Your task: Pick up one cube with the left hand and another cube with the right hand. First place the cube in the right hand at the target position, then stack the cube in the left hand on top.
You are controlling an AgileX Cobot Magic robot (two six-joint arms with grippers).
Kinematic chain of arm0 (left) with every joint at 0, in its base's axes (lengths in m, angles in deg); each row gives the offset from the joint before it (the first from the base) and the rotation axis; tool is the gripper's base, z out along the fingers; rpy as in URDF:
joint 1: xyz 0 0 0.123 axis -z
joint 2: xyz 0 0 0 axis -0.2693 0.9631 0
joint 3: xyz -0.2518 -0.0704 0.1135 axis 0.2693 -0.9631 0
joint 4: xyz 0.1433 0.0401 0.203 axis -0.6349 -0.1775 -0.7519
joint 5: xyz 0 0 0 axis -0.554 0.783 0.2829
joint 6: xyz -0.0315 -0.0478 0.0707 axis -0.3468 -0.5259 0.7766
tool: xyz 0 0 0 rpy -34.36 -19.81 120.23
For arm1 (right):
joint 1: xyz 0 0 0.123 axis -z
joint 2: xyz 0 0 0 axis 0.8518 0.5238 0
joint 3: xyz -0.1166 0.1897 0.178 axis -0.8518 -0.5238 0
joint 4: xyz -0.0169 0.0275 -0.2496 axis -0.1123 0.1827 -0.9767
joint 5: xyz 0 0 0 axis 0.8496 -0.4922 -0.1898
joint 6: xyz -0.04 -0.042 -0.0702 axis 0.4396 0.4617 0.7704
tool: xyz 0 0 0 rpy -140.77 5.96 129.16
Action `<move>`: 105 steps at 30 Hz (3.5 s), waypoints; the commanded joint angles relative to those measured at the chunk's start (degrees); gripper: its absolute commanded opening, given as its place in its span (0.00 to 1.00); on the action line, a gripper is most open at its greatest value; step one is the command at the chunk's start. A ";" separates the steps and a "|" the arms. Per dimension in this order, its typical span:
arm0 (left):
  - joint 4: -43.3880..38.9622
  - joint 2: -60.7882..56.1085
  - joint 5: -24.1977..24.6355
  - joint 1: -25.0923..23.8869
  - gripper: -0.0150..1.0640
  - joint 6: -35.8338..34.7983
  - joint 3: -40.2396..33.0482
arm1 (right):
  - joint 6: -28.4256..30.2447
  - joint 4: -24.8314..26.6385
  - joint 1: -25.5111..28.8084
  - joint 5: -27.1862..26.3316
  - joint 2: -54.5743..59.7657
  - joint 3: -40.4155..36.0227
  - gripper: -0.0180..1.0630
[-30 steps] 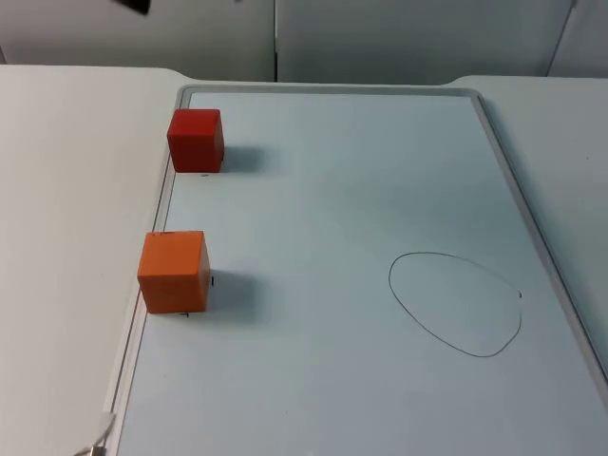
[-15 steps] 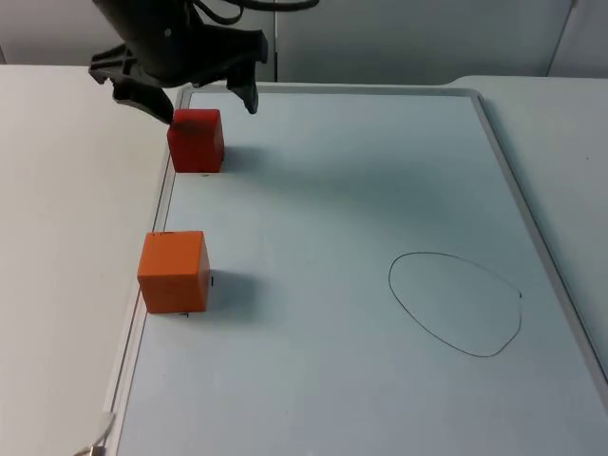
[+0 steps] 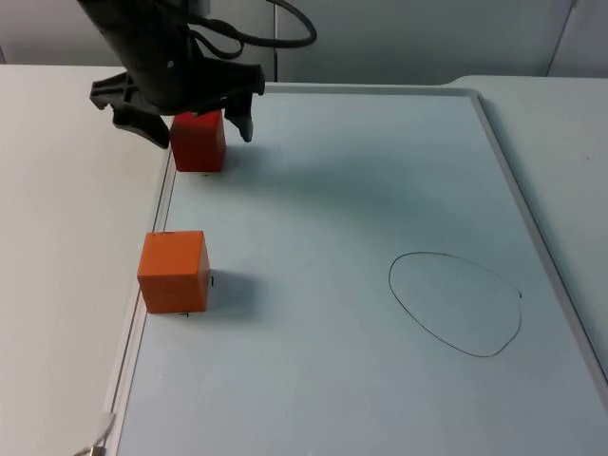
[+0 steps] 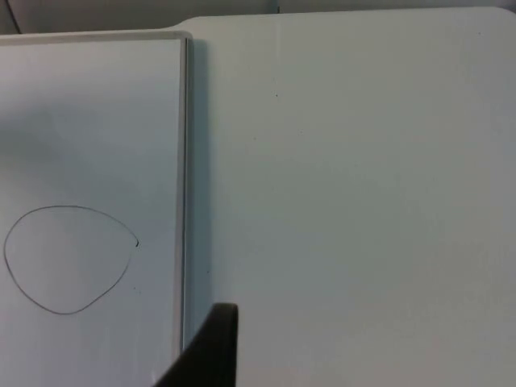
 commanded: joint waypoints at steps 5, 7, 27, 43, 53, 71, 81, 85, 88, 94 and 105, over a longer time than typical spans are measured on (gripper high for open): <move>-0.58 -0.41 -2.90 0.33 0.83 -0.44 0.09 | 0.16 -0.06 0.30 -0.52 -0.27 -0.04 0.98; -0.58 -0.41 -3.05 0.33 0.83 -0.44 0.09 | 0.16 -0.06 0.30 -0.52 -0.27 -0.04 0.98; -2.11 1.11 -4.37 0.33 0.81 -0.30 0.09 | 0.16 -0.17 0.30 -0.52 -0.27 -0.04 0.98; -2.36 0.18 -2.31 0.33 0.33 -3.05 0.09 | 0.16 -0.17 0.30 -0.52 -0.27 -0.04 0.98; -4.33 -17.02 6.18 0.69 0.33 4.62 0.09 | 0.16 -0.17 0.30 -0.52 -0.27 -0.04 0.98; -4.49 -50.03 14.47 1.02 0.33 14.78 -18.72 | 0.39 -0.17 0.30 -0.52 -0.27 -0.04 0.98; -0.09 -70.71 2.95 1.02 0.33 14.90 -45.78 | 0.39 -0.17 0.30 -0.52 -0.27 -0.04 0.98; 0.91 -80.64 1.14 1.02 0.33 14.90 -55.50 | 1.07 0.16 0.30 -0.58 -0.27 -0.04 0.98; 0.91 -85.41 1.18 1.02 0.33 14.90 -59.22 | 4.56 2.21 0.30 -0.58 -0.27 0.06 0.98; 2.13 -95.53 2.24 1.02 0.33 14.90 -63.34 | 16.81 11.78 0.30 -2.65 -0.27 1.53 0.98; 2.48 -100.96 5.20 1.02 0.33 14.78 -63.59 | 36.29 36.62 0.30 -13.46 24.18 8.50 0.96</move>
